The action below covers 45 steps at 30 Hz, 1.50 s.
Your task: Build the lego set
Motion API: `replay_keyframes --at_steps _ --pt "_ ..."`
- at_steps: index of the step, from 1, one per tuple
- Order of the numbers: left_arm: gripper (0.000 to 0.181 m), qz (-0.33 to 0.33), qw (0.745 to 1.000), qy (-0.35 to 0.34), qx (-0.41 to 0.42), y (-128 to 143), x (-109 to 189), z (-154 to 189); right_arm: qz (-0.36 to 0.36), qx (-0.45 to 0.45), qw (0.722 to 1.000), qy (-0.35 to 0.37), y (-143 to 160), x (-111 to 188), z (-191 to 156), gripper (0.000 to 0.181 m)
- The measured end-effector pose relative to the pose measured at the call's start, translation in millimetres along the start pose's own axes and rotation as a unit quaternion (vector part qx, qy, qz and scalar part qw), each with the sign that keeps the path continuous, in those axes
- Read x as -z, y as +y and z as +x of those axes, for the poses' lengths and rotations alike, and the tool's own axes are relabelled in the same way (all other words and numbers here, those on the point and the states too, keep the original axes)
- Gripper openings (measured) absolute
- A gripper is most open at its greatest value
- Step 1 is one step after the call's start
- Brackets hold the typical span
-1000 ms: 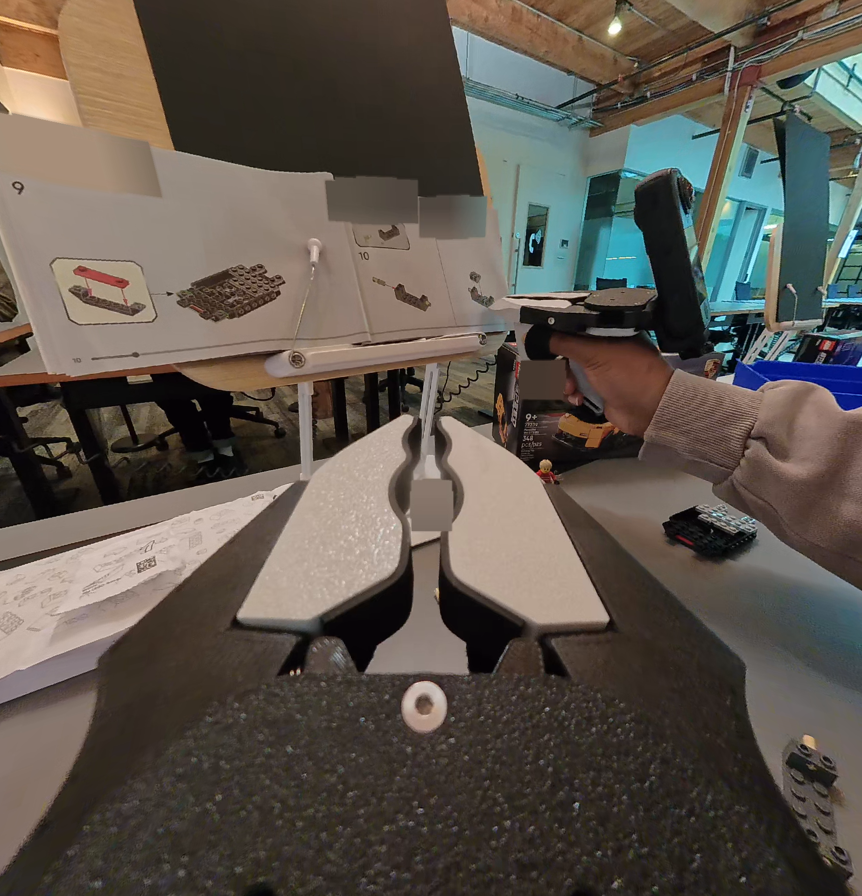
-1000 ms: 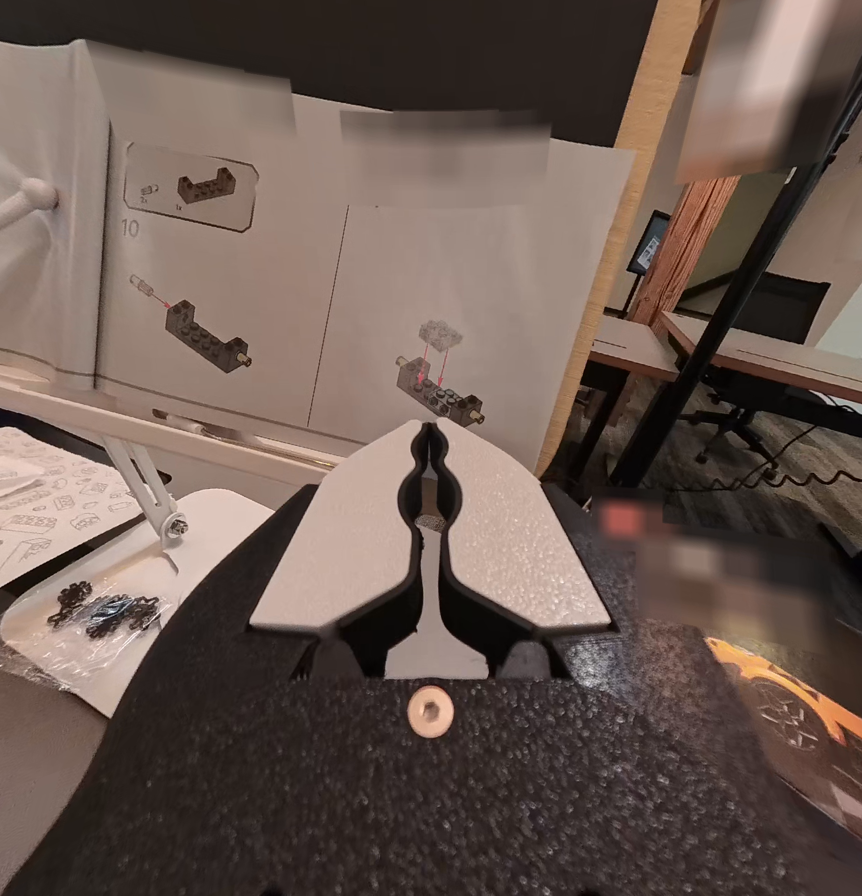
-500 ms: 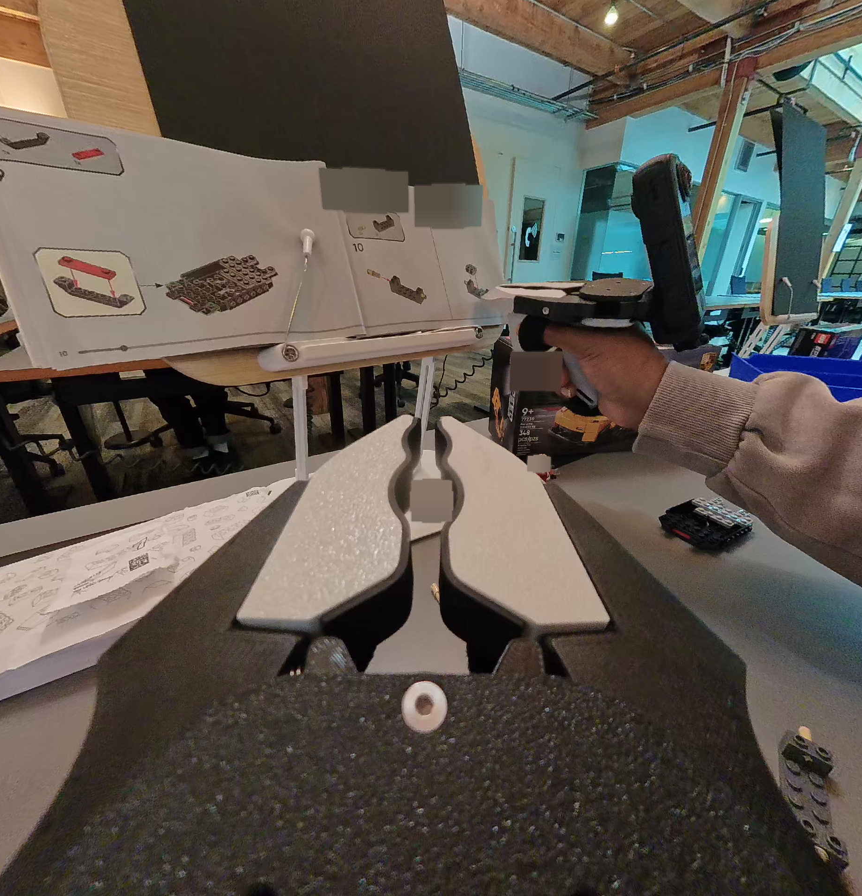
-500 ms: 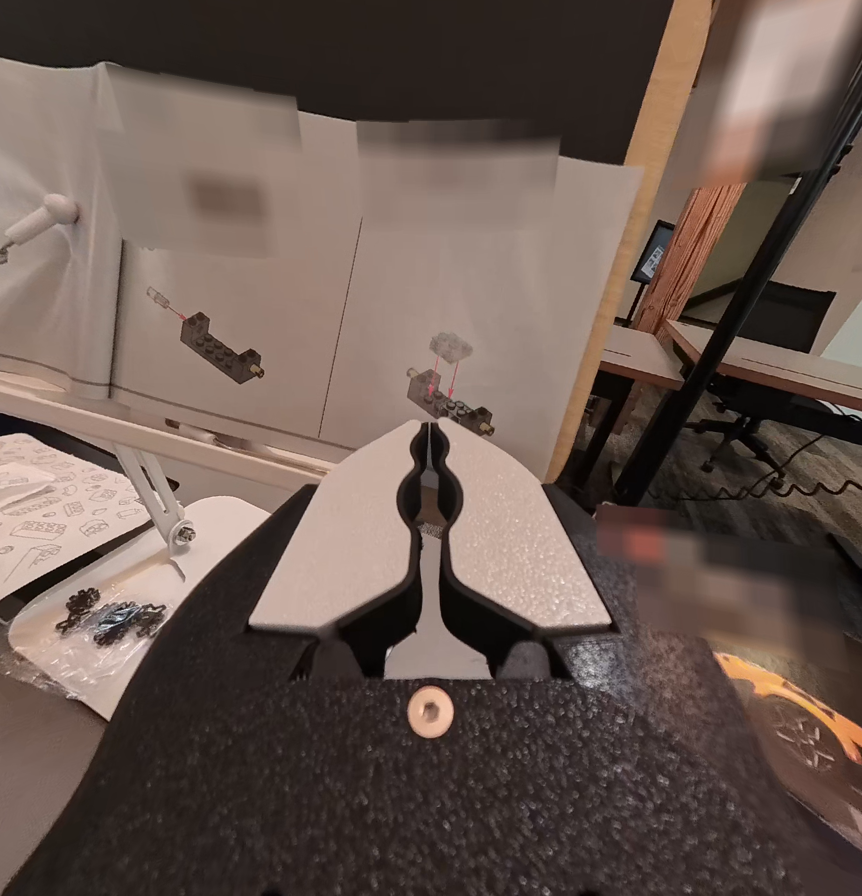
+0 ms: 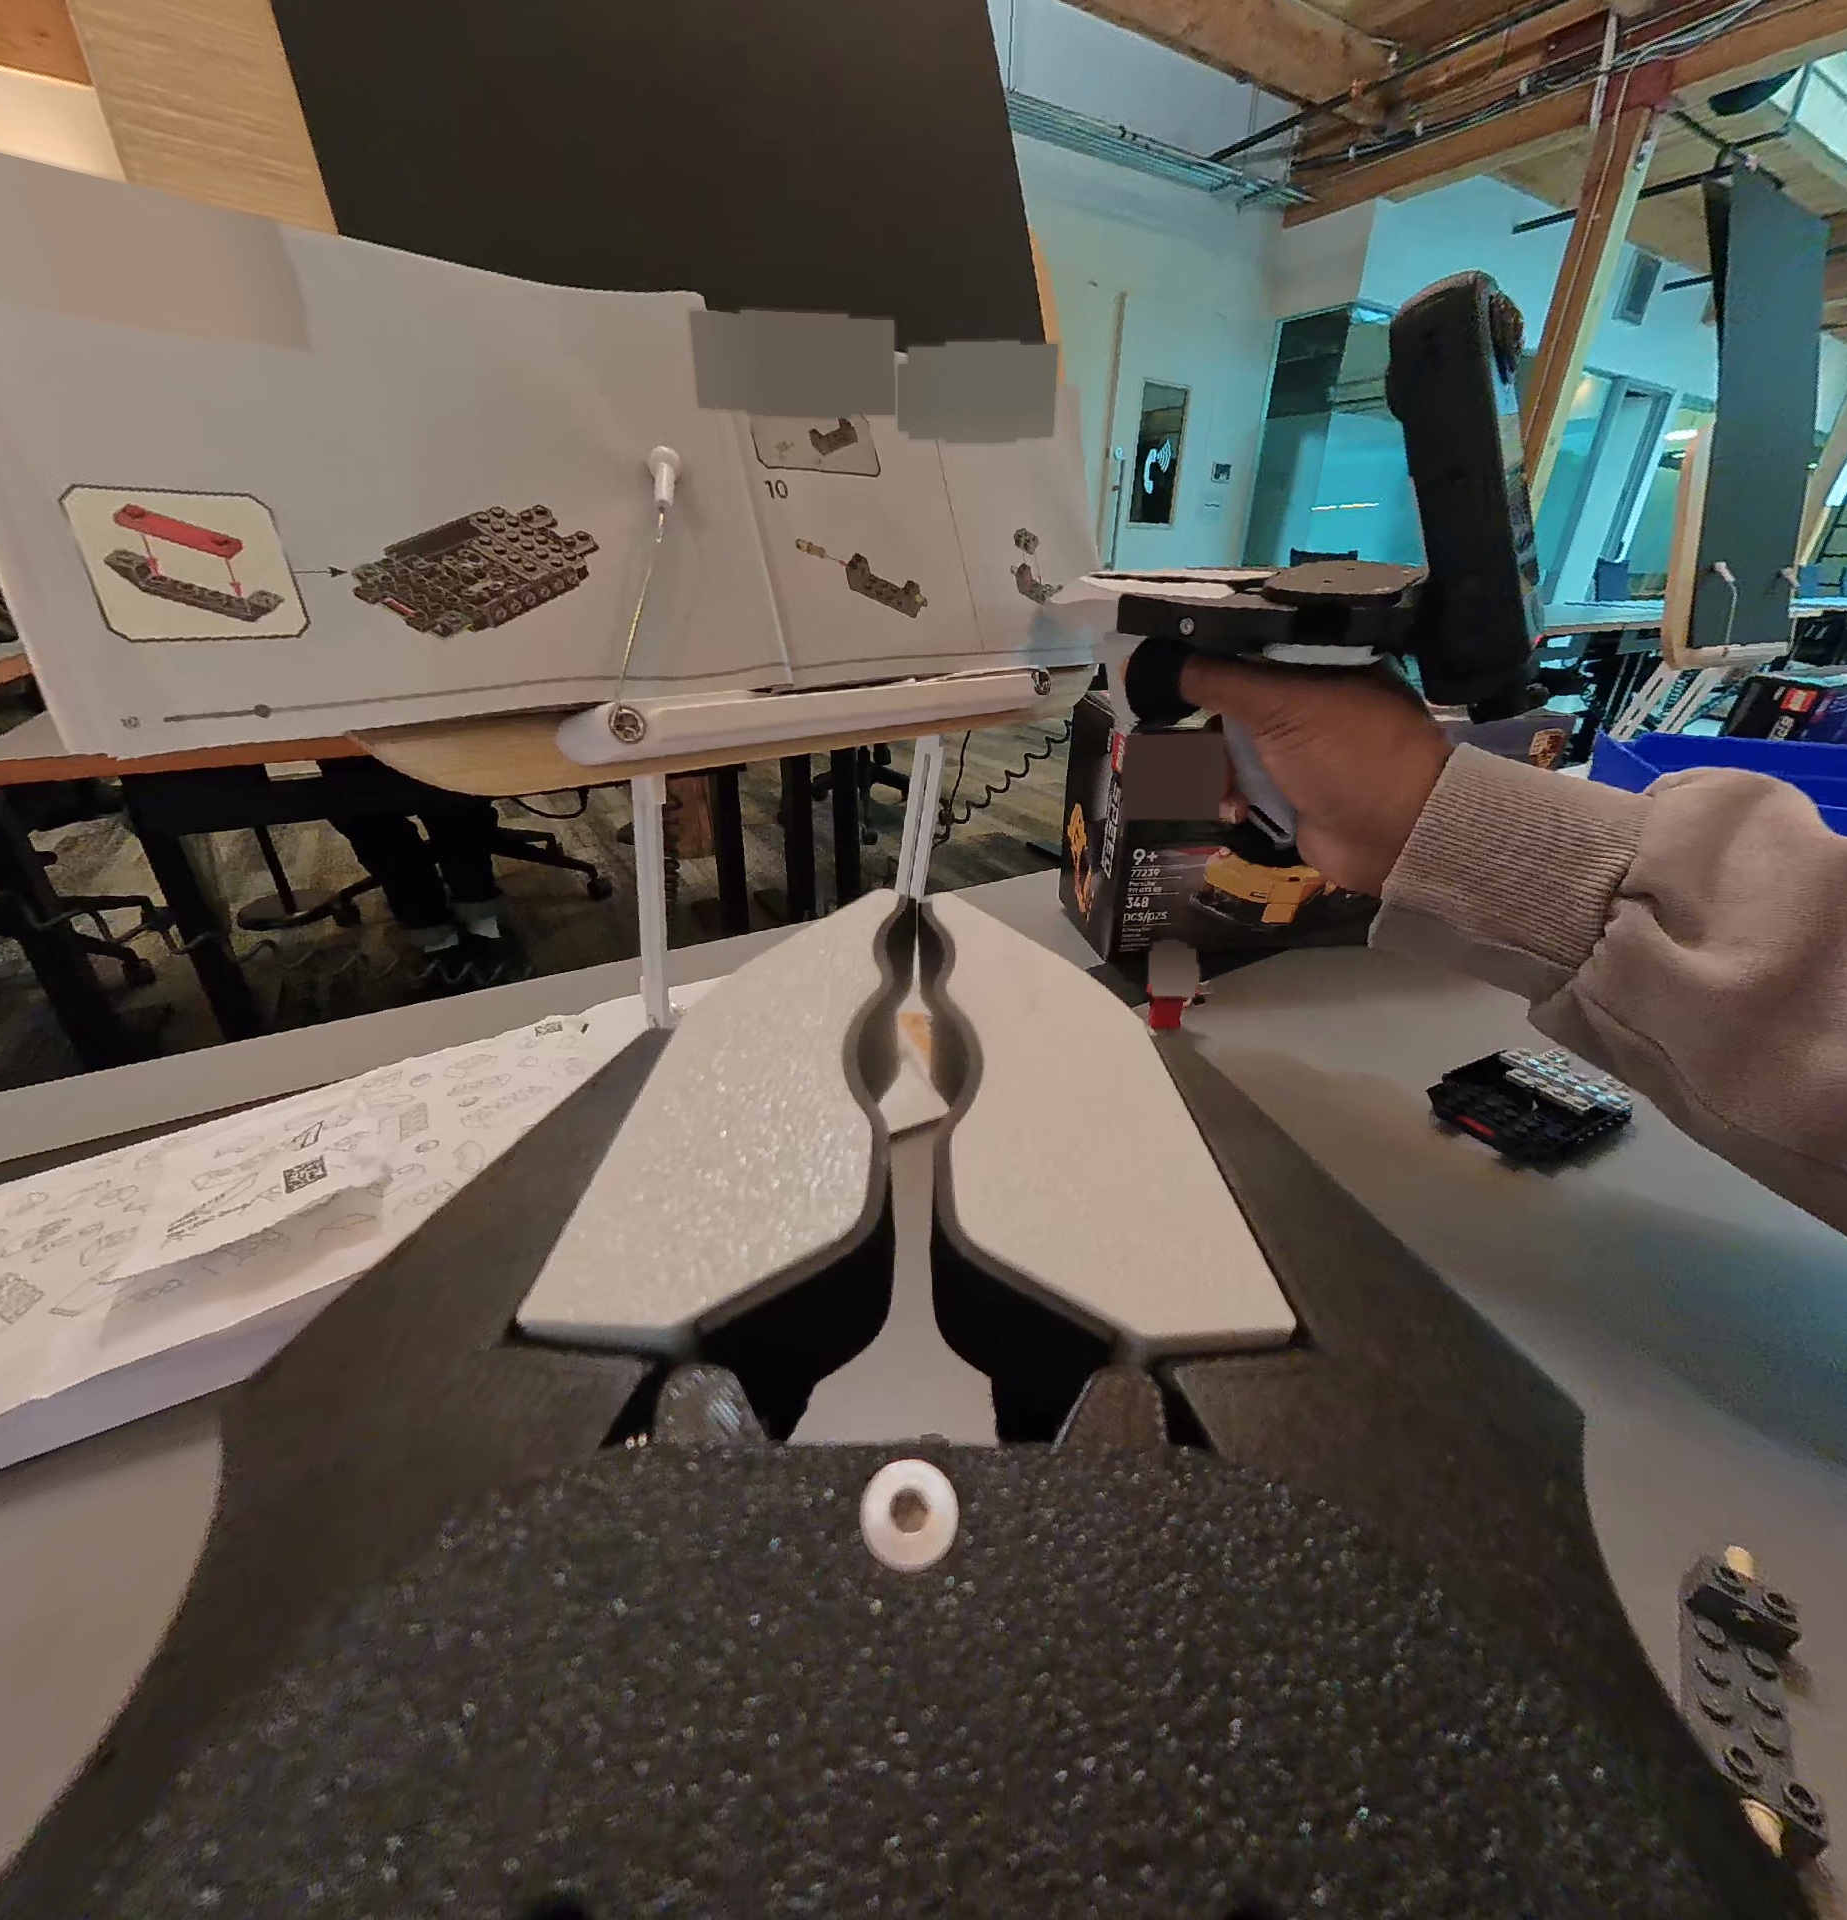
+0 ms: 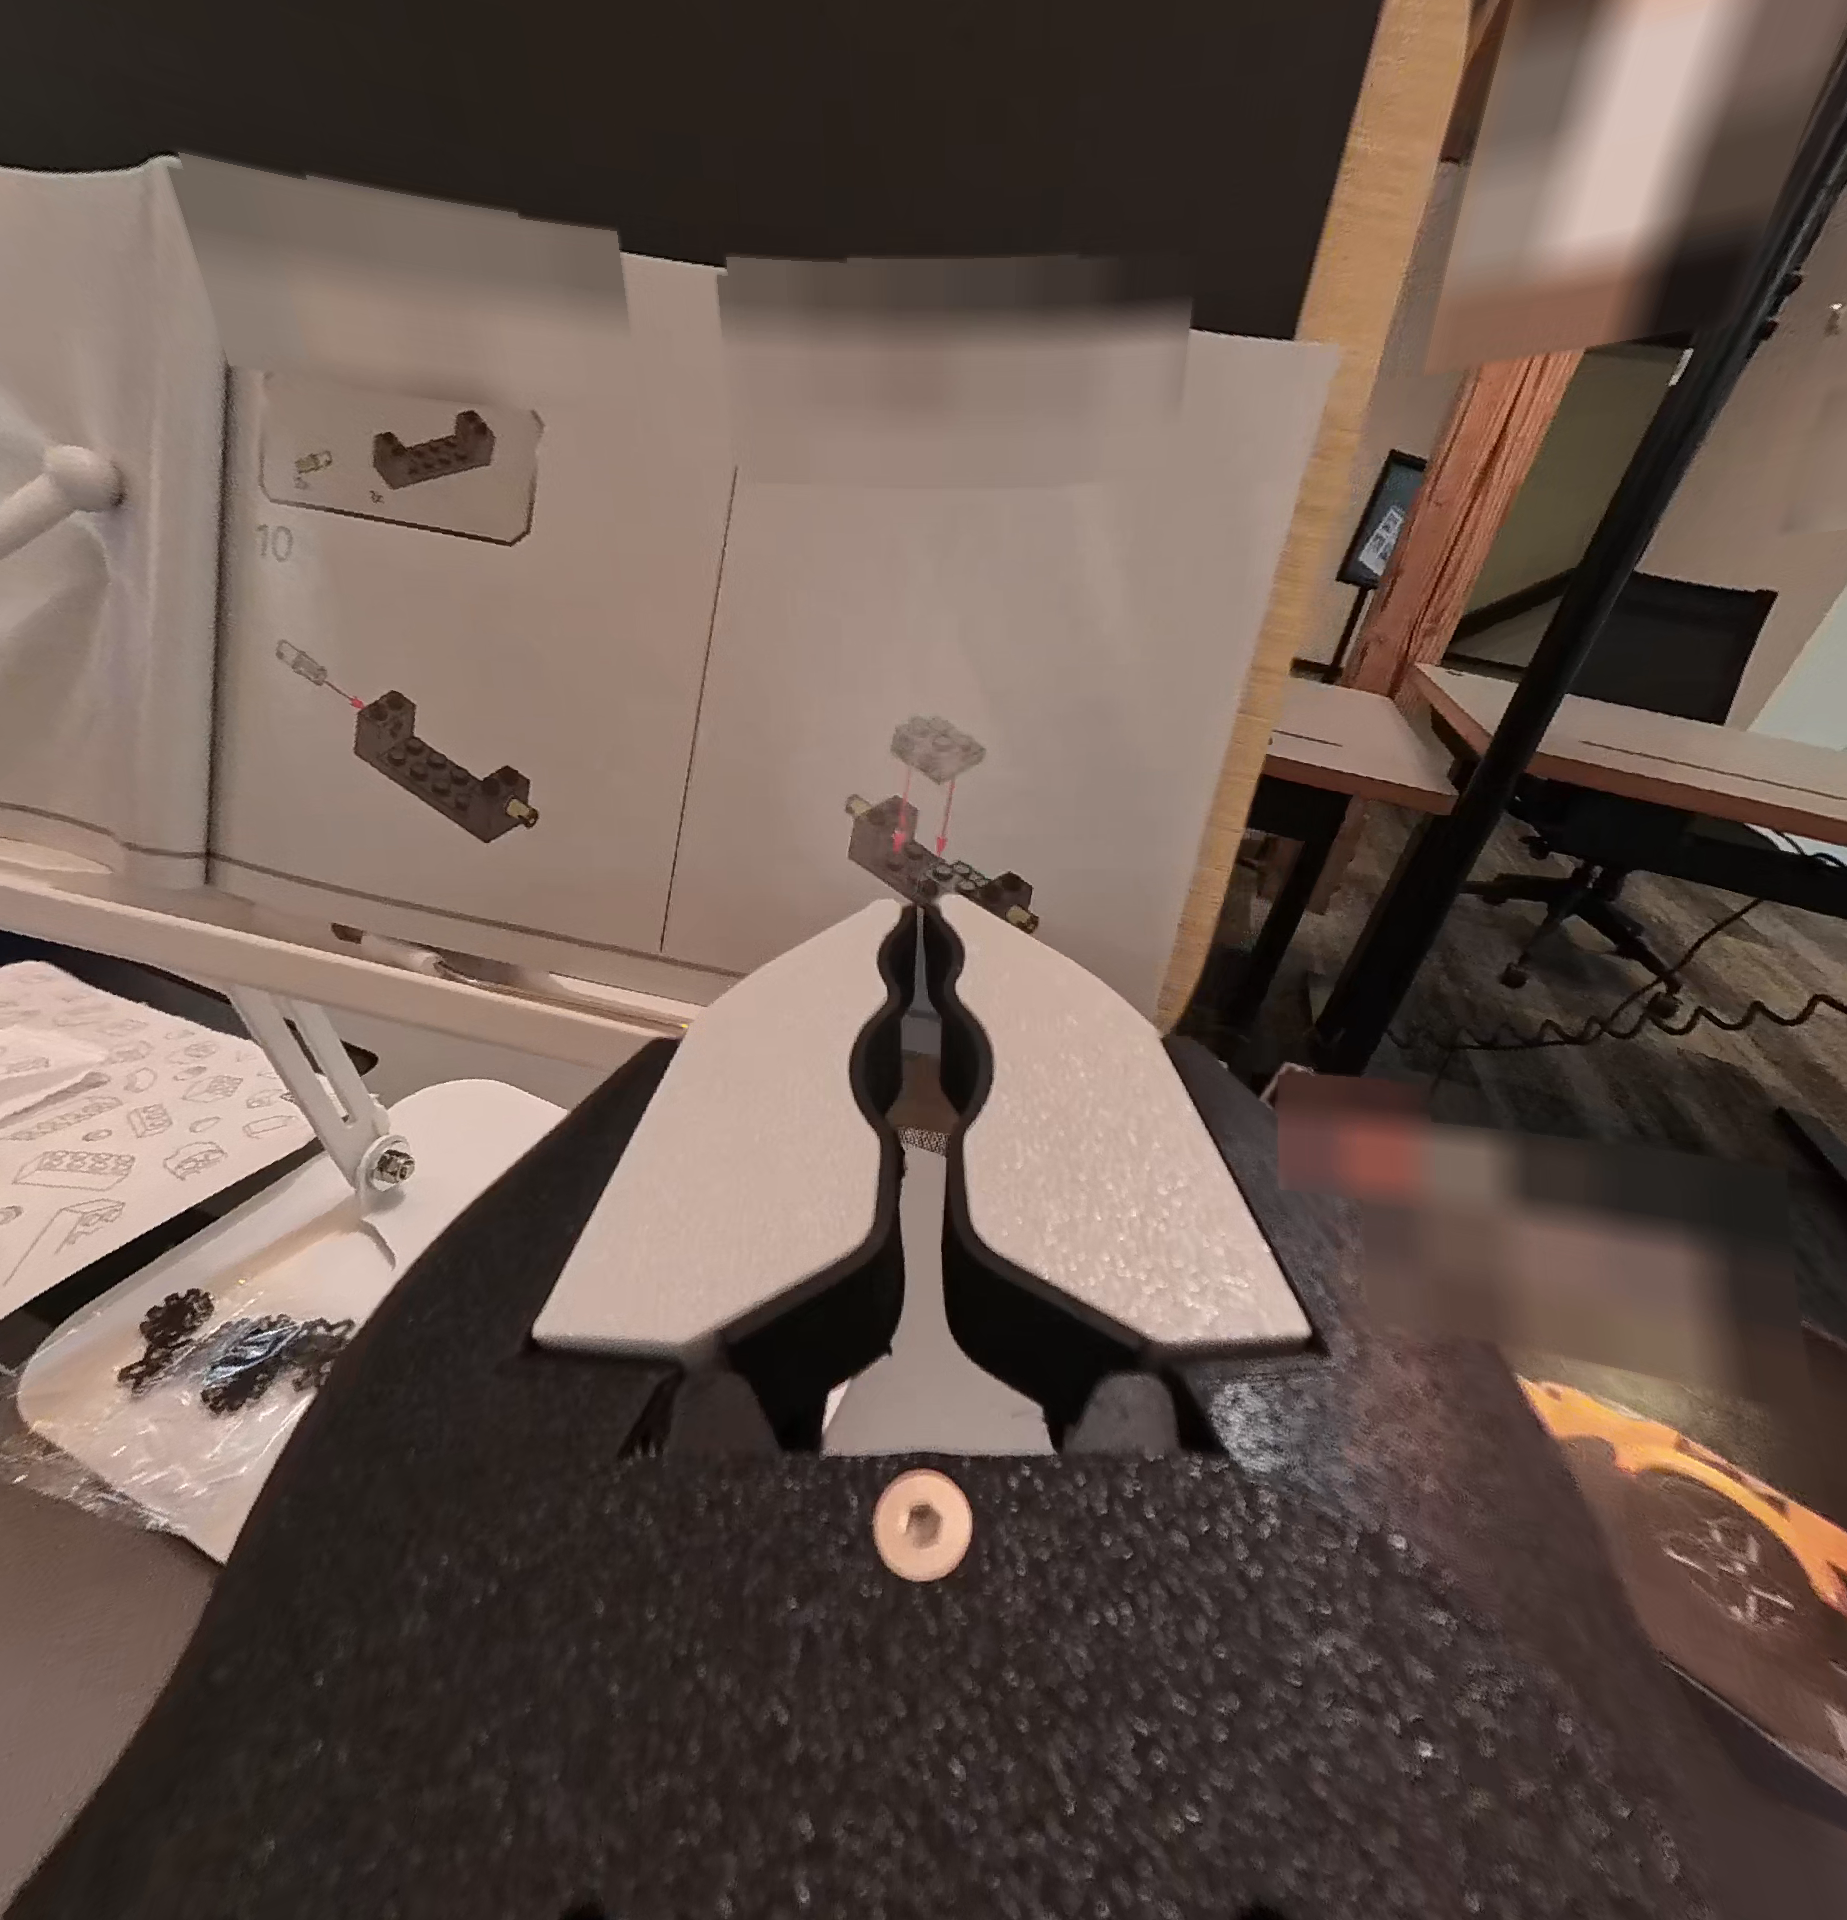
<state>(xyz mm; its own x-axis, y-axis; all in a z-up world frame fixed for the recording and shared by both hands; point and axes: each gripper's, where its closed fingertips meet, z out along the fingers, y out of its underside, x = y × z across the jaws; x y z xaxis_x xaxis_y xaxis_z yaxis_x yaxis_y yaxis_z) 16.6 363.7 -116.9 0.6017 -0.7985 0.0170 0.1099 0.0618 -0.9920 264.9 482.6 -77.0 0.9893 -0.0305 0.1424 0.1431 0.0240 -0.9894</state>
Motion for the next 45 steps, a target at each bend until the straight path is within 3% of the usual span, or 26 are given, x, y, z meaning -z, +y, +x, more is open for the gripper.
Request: replay_keyframes --at_steps 5,12,17,20,24,27,29,31,36,41,45 --pt "0.0 -0.009 1.0 -0.008 -0.007 3 0 -1 0.002 0.017 1.0 -0.015 -4 23 -7 0.001" --pt "0.0 -0.018 0.999 -0.017 -0.025 3 1 2 -0.001 -0.008 0.998 -0.069 -2 126 -41 0.0" --pt "0.0 -0.002 1.0 -0.016 -0.023 -20 4 8 -0.043 -0.016 0.994 -0.104 28 200 -78 0.0" --pt "0.0 0.001 0.999 -0.02 -0.032 -46 11 2 -0.054 -0.007 0.993 -0.102 48 226 -86 0.001" --pt "0.005 -0.055 0.99 -0.074 -0.11 -91 41 -56 -0.052 0.021 0.994 -0.089 54 235 -76 0.002" --pt "0.013 -0.154 0.975 -0.101 -0.123 -91 74 -124 -0.035 0.024 0.995 -0.088 42 235 -67 0.003" --pt "0.016 -0.243 0.951 -0.125 -0.144 -70 100 -176 -0.03 -0.001 0.995 -0.094 41 235 -64 0.004" --pt "0.018 -0.366 0.911 -0.128 -0.142 -27 132 -219 -0.035 -0.026 0.994 -0.105 45 236 -64 0.004" --pt "0.016 -0.581 0.803 -0.071 -0.109 66 203 -263 -0.041 -0.031 0.993 -0.109 48 238 -60 0.004" --pt "0.025 -0.679 0.728 -0.024 -0.088 107 226 -271 -0.052 -0.029 0.992 -0.113 56 237 -63 0.004" --pt "0.028 -0.719 0.692 -0.012 -0.073 121 233 -275 -0.057 -0.013 0.992 -0.112 59 237 -64 0.004"
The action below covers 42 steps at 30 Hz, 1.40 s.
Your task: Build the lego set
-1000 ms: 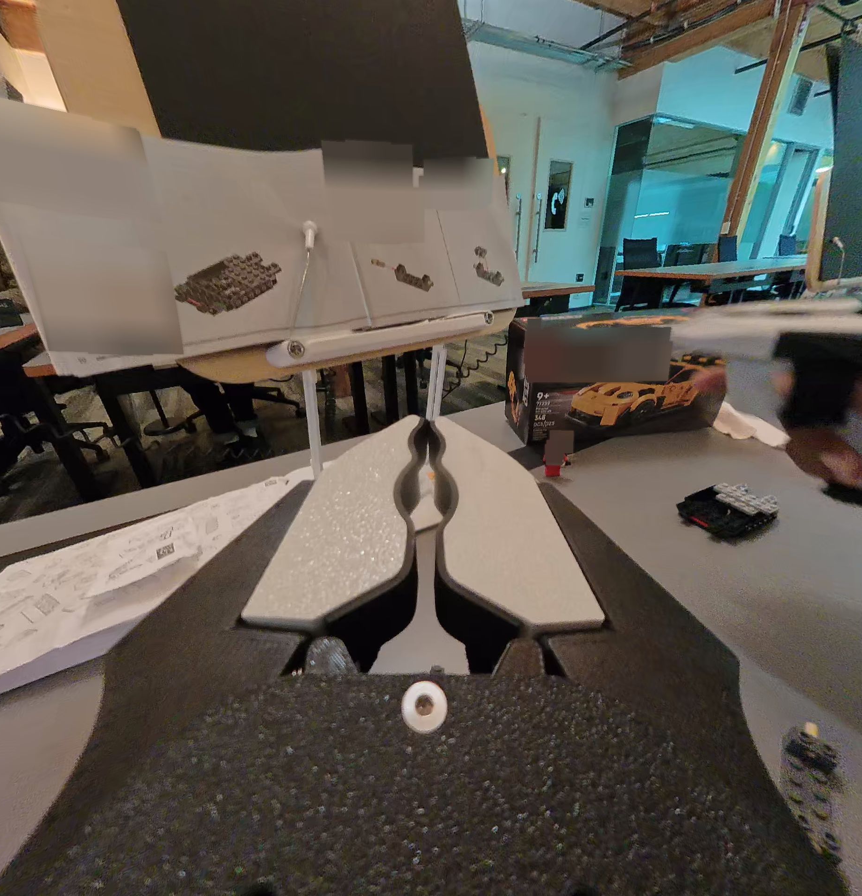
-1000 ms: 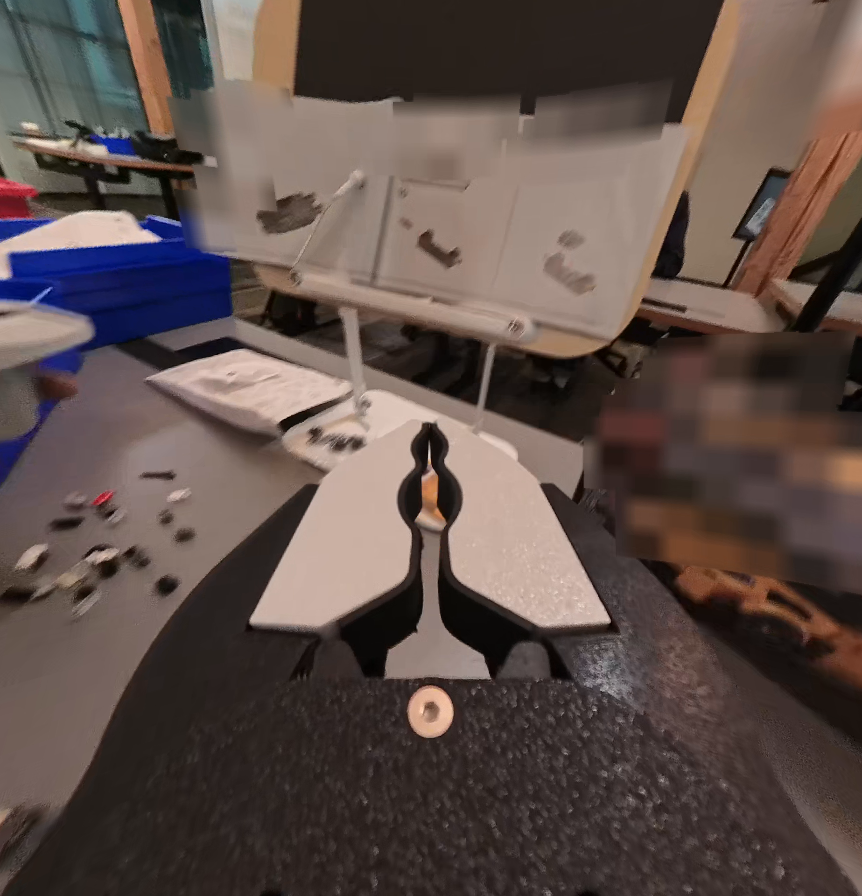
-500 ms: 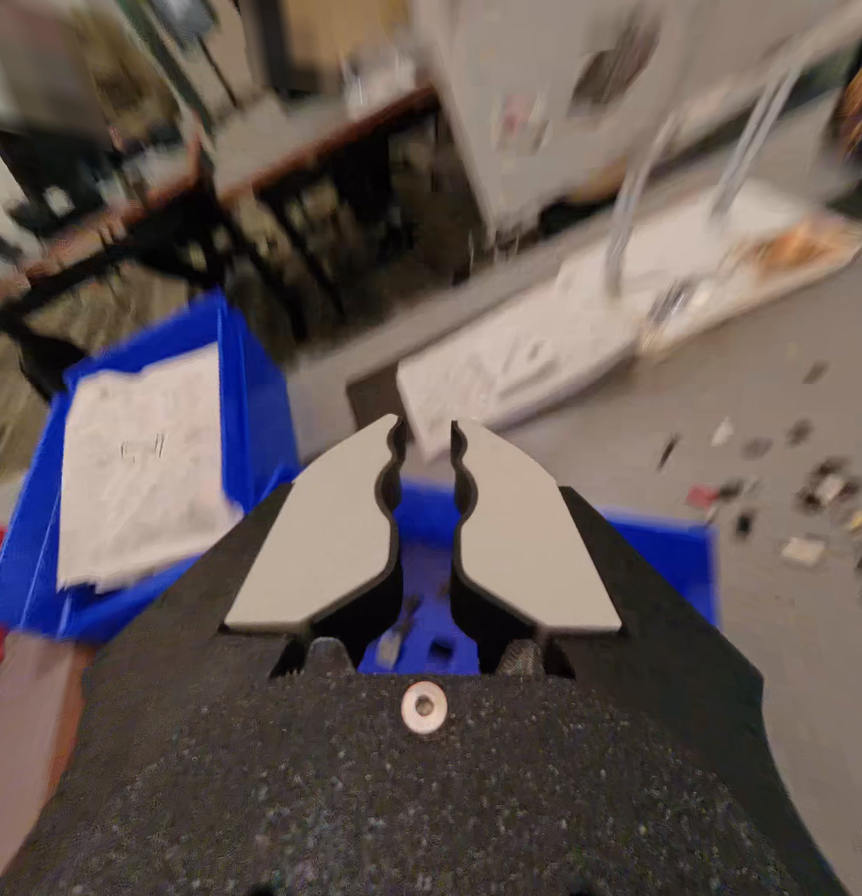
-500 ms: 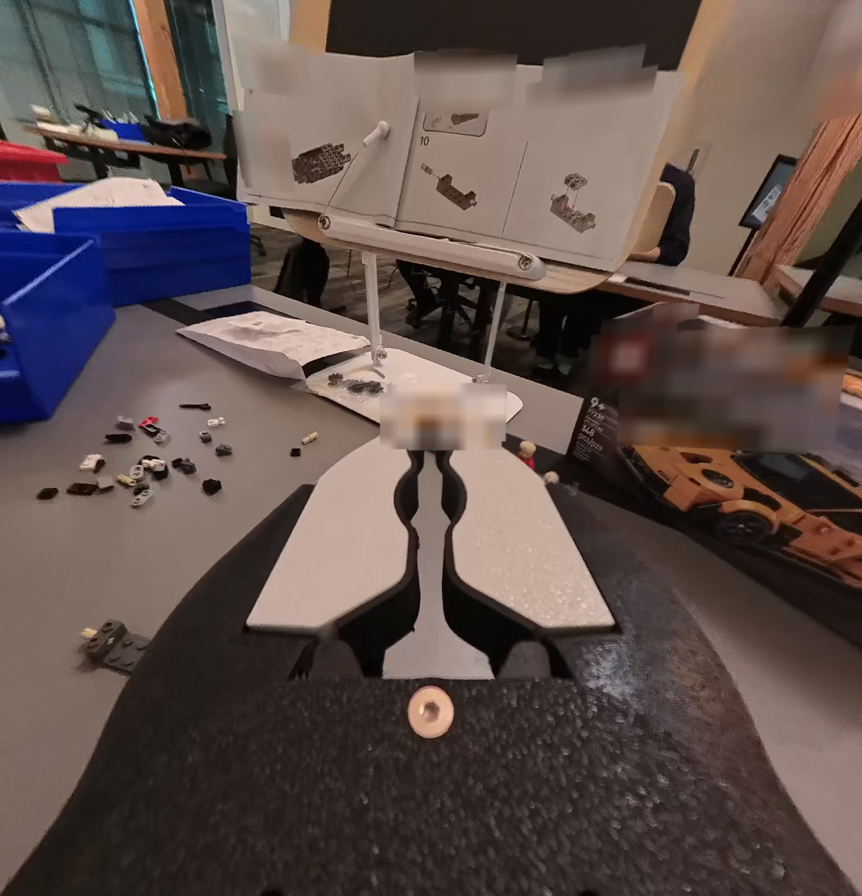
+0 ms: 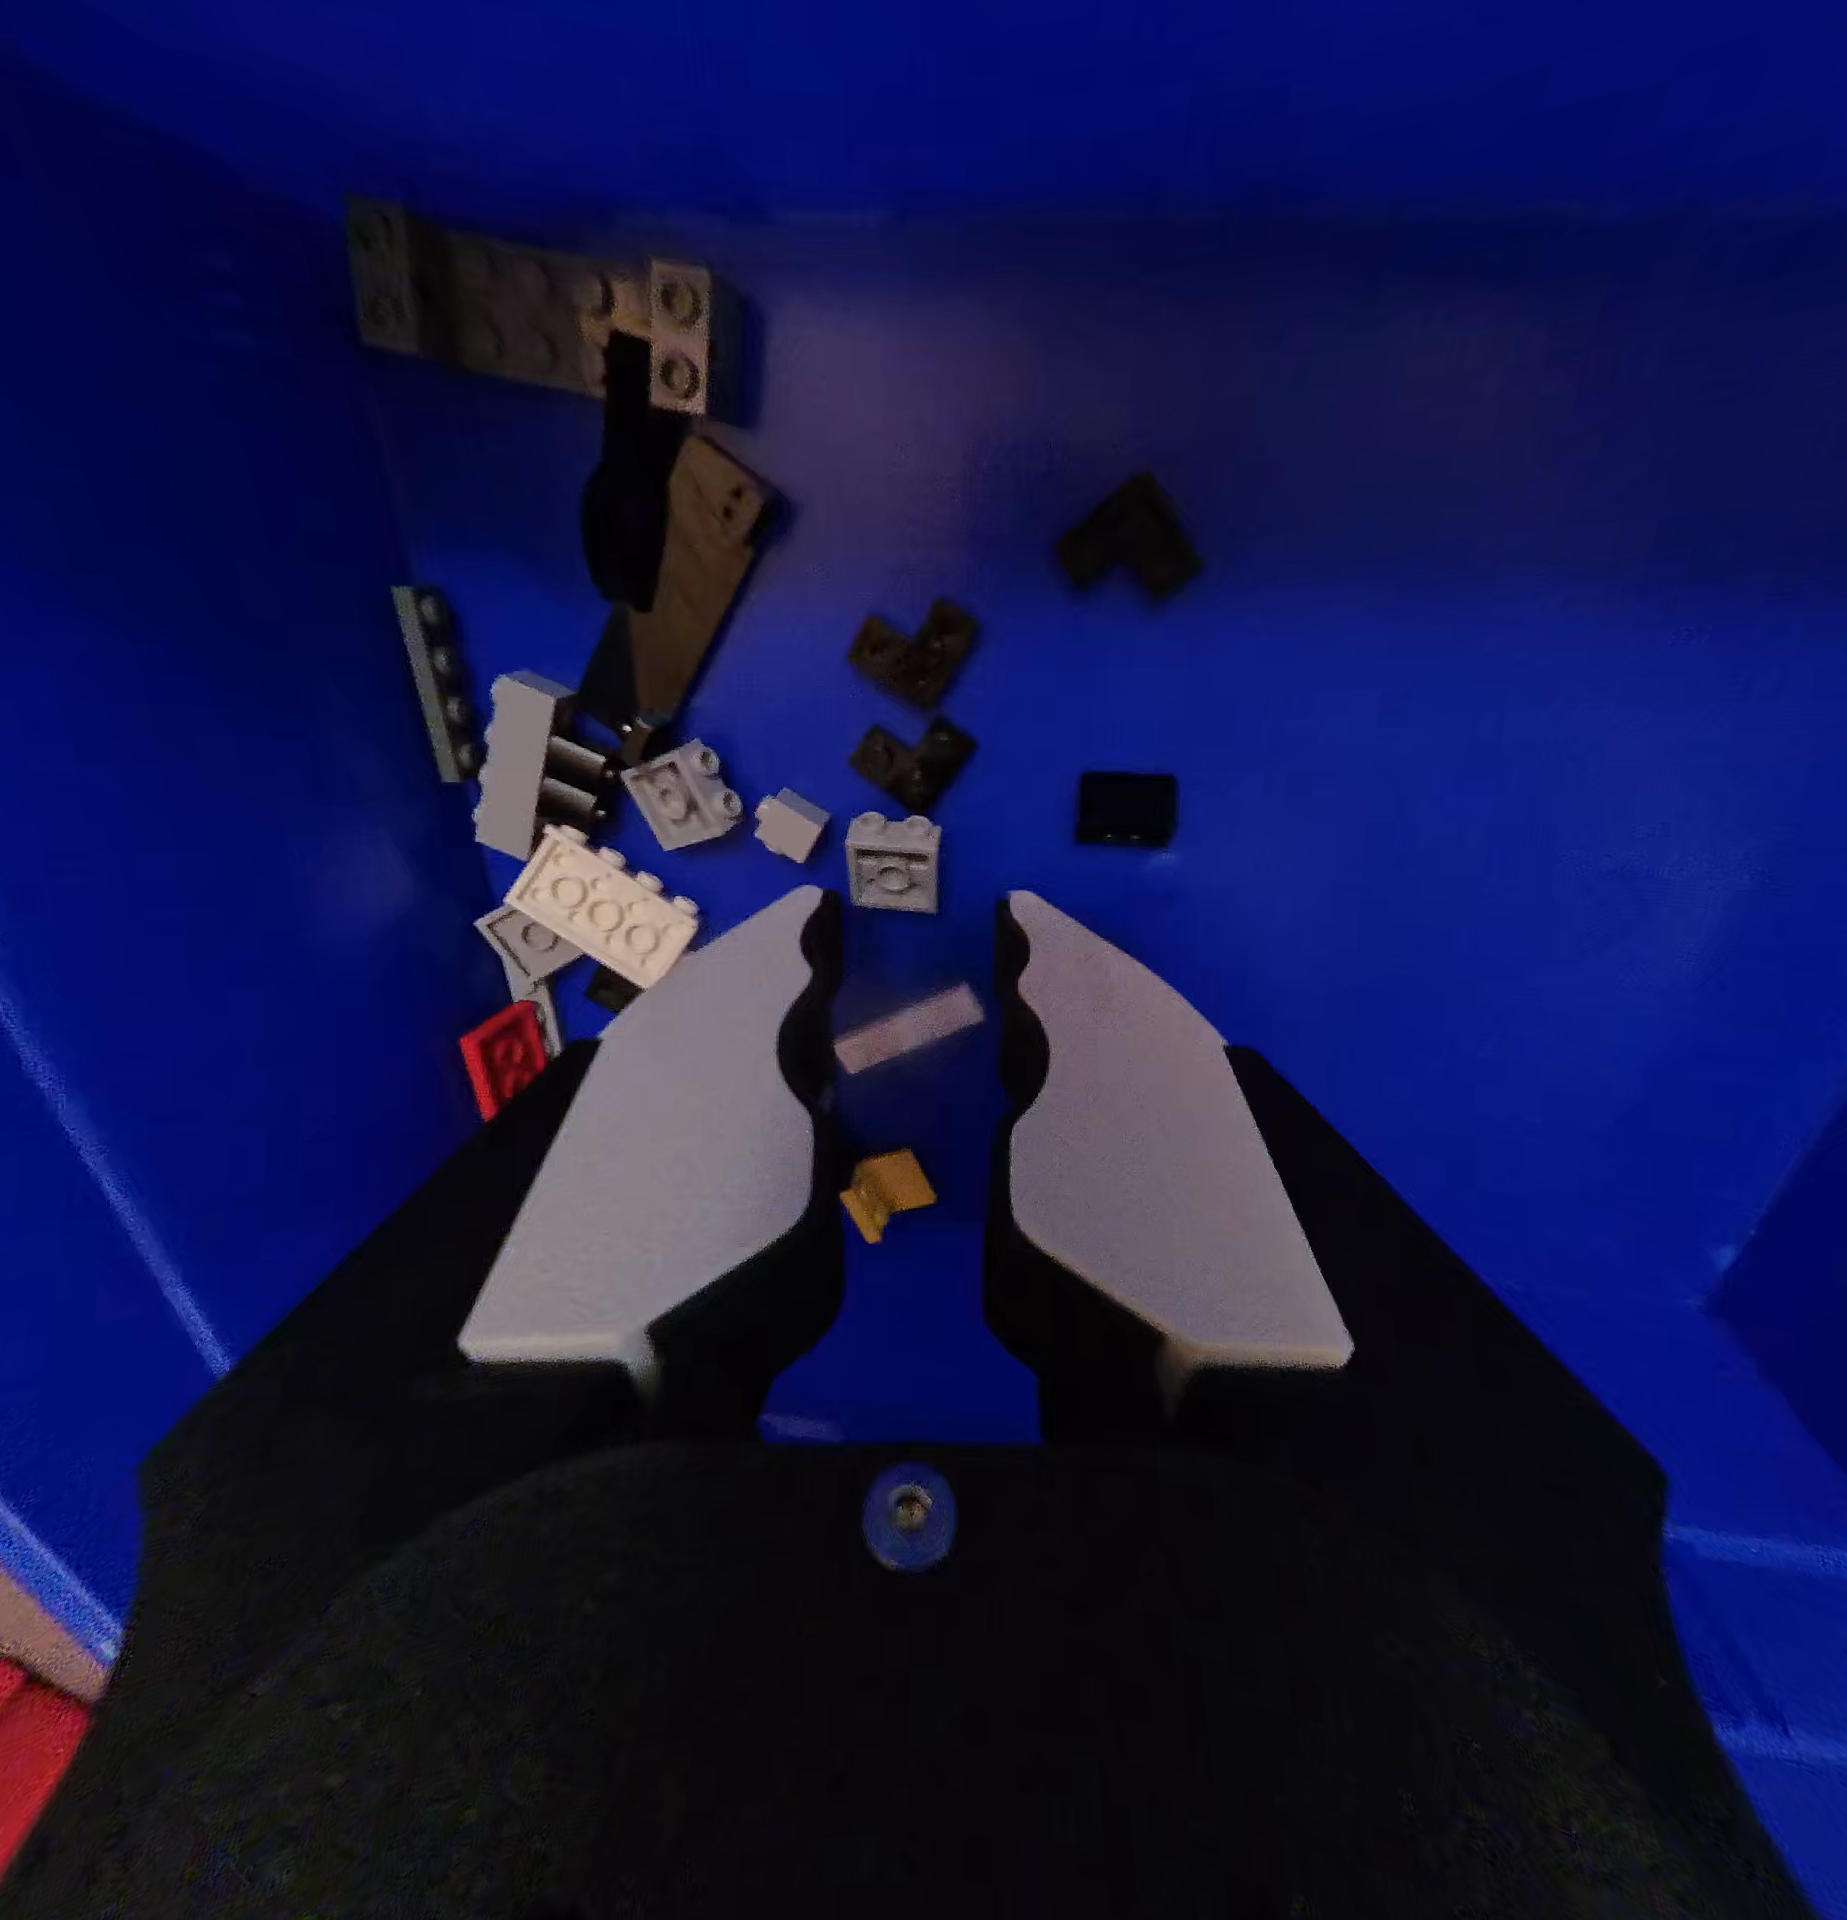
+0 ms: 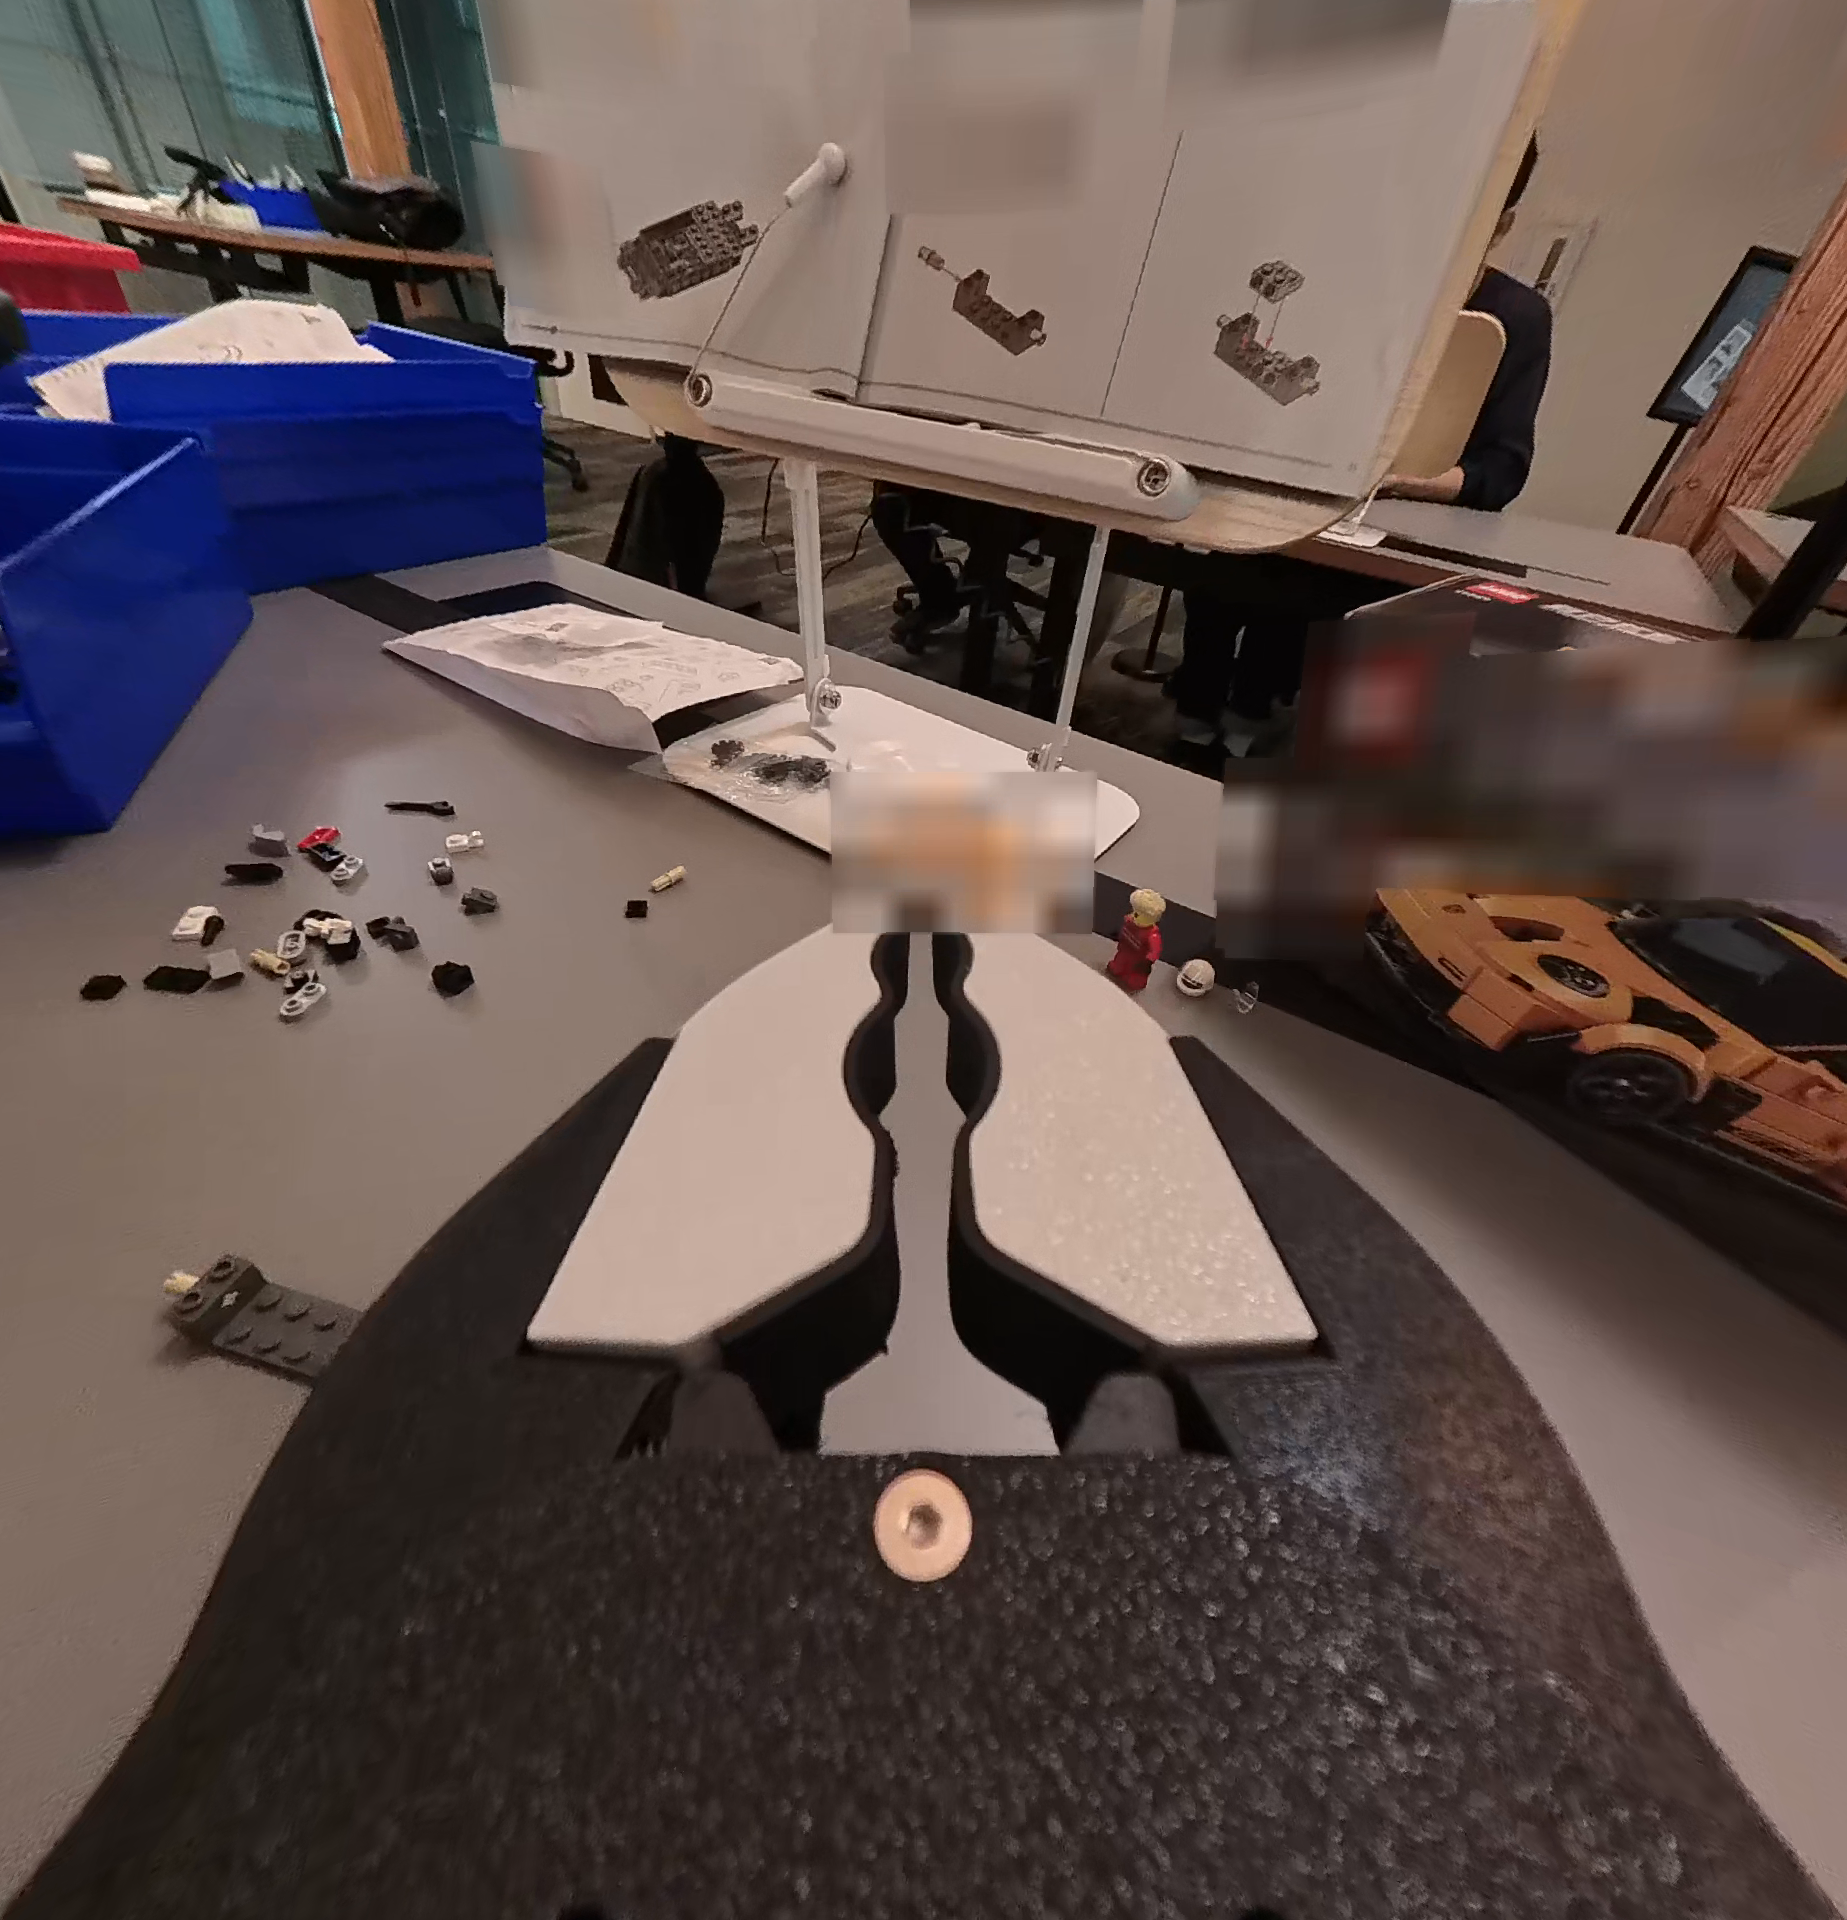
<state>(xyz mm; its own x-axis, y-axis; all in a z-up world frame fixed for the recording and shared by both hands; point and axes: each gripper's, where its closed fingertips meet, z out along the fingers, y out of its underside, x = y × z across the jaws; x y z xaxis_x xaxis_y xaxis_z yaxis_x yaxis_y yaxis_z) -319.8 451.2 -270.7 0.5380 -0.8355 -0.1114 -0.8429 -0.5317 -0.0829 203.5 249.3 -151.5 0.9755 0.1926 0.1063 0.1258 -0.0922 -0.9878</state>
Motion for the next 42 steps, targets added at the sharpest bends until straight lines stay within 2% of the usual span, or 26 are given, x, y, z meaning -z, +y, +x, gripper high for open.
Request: replay_keyframes --at_steps 8,11,14,16,18,19,21,23,26,28,30,32,35,39,42 --pt "0.017 -0.024 0.999 0.028 0.001 -1 -7 -2 -0.009 -0.001 1.0 -0.002 6 -2 2 0.004" --pt "0.017 -0.022 0.999 0.022 -0.009 0 -6 -2 -0.008 -0.001 1.0 -0.006 6 -1 -1 0.004" --pt "0.018 0.024 0.999 0.011 -0.019 -8 13 7 -0.002 0.002 1.0 -0.011 2 0 -5 0.004" --pt "0.018 0.106 0.994 0.024 -0.024 -28 42 29 0.005 0.012 1.0 -0.021 -4 1 -12 0.004" --pt "0.017 0.22 0.972 0.078 -0.035 -58 81 73 0.015 0.03 0.998 -0.043 -10 1 -26 0.004" --pt "0.017 0.277 0.953 0.114 -0.041 -73 103 101 0.022 0.04 0.997 -0.061 -14 2 -37 0.004" --pt "0.017 0.378 0.906 0.177 -0.072 -98 142 160 0.035 0.055 0.991 -0.117 -21 3 -67 0.006" --pt "0.017 0.446 0.863 0.213 -0.109 -116 167 216 0.028 0.03 0.978 -0.202 -26 6 -106 0.007" --pt "0.017 0.519 0.796 0.275 -0.148 -136 186 293 0.025 -0.067 0.944 -0.322 -40 19 -157 0.011" --pt "0.017 0.549 0.765 0.289 -0.172 -148 186 334 0.021 -0.119 0.918 -0.378 -49 27 -177 0.018" --pt "0.016 0.576 0.738 0.297 -0.188 -158 186 366 0.018 -0.208 0.88 -0.426 -61 36 -184 0.026" --pt "0.017 0.603 0.719 0.285 -0.197 -167 186 384 0.007 -0.287 0.848 -0.446 -66 39 -181 0.035" --pt "0.016 0.621 0.7 0.283 -0.21 -173 189 404 -0.007 -0.303 0.85 -0.431 -56 40 -176 0.038" --pt "0.016 0.623 0.697 0.271 -0.23 -175 184 417 -0.021 -0.336 0.83 -0.446 -53 45 -175 0.028" --pt "0.016 0.626 0.701 0.249 -0.234 -176 180 416 -0.033 -0.331 0.831 -0.446 -50 45 -175 0.023"
